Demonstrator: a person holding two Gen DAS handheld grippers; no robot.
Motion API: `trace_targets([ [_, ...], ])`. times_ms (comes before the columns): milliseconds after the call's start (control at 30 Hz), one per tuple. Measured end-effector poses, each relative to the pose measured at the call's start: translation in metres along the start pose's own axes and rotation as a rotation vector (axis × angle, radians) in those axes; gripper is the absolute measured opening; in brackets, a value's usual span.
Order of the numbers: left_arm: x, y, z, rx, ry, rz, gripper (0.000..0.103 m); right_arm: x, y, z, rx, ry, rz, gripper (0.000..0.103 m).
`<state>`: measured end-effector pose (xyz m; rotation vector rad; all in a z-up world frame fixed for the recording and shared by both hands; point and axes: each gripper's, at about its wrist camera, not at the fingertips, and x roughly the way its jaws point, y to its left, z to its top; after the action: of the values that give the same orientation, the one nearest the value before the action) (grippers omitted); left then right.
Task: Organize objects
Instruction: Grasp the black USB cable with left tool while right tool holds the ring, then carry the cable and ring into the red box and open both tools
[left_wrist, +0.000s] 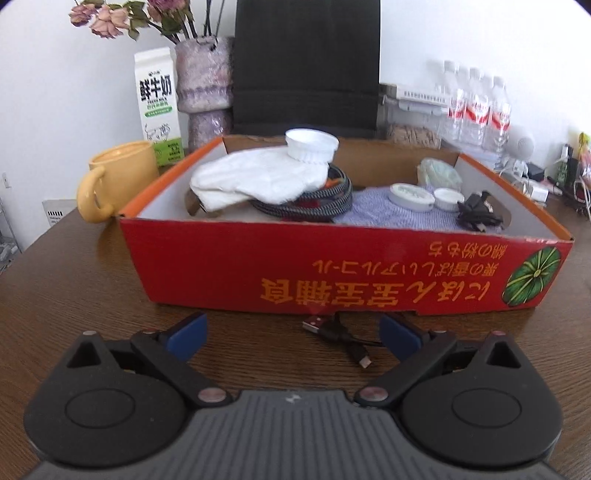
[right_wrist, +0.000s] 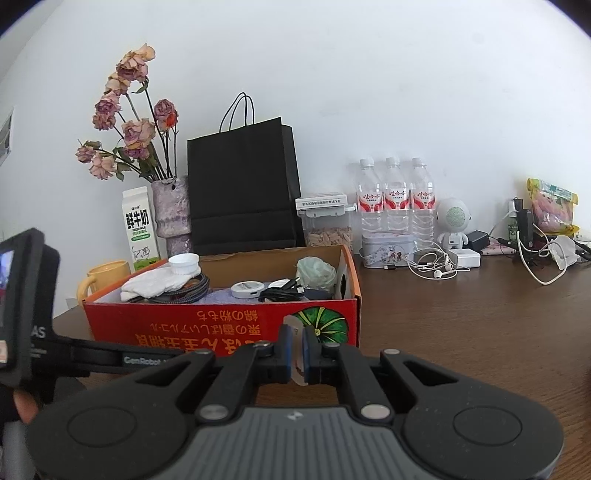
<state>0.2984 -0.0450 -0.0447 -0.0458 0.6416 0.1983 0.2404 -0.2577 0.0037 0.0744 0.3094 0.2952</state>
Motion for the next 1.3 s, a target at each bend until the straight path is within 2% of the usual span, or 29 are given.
trace_targets([
  [33,0.000,-0.001,0.000,0.002,0.005,0.006,0.090,-0.001,0.000,0.000,0.002,-0.002,0.002,0.005],
  [67,0.000,0.000,-0.001,-0.001,0.006,0.006,0.078,-0.001,-0.001,0.000,0.006,-0.003,0.004,0.005],
  [100,-0.001,0.001,-0.002,-0.002,0.010,-0.001,0.062,-0.001,-0.001,0.001,0.009,-0.002,0.005,0.005],
  [133,-0.002,0.002,-0.002,0.002,0.008,-0.001,0.057,-0.001,-0.002,0.001,0.012,-0.001,0.006,0.005],
  [200,-0.006,0.003,-0.005,0.024,-0.003,-0.022,0.022,0.000,-0.002,0.001,0.015,0.001,0.007,0.005],
  [233,-0.008,0.004,-0.007,0.037,-0.004,-0.036,0.019,0.000,-0.003,0.001,0.016,0.000,0.007,0.005],
  [433,-0.024,0.018,-0.018,0.060,-0.006,-0.074,0.014,0.000,-0.003,0.002,0.018,0.001,0.010,0.005],
  [700,-0.043,0.046,-0.030,0.016,-0.013,-0.151,0.014,-0.001,-0.003,0.002,0.015,-0.003,0.013,0.005],
  [867,-0.058,0.048,-0.033,0.015,-0.102,-0.179,0.014,-0.001,-0.003,0.002,0.016,-0.003,0.011,0.005],
  [1067,-0.067,0.049,-0.032,0.004,-0.156,-0.191,0.014,-0.001,-0.003,0.003,0.016,-0.005,0.012,0.005],
  [1300,-0.084,0.053,-0.025,-0.030,-0.254,-0.198,0.014,-0.007,-0.002,0.003,0.023,-0.072,0.021,0.005],
])
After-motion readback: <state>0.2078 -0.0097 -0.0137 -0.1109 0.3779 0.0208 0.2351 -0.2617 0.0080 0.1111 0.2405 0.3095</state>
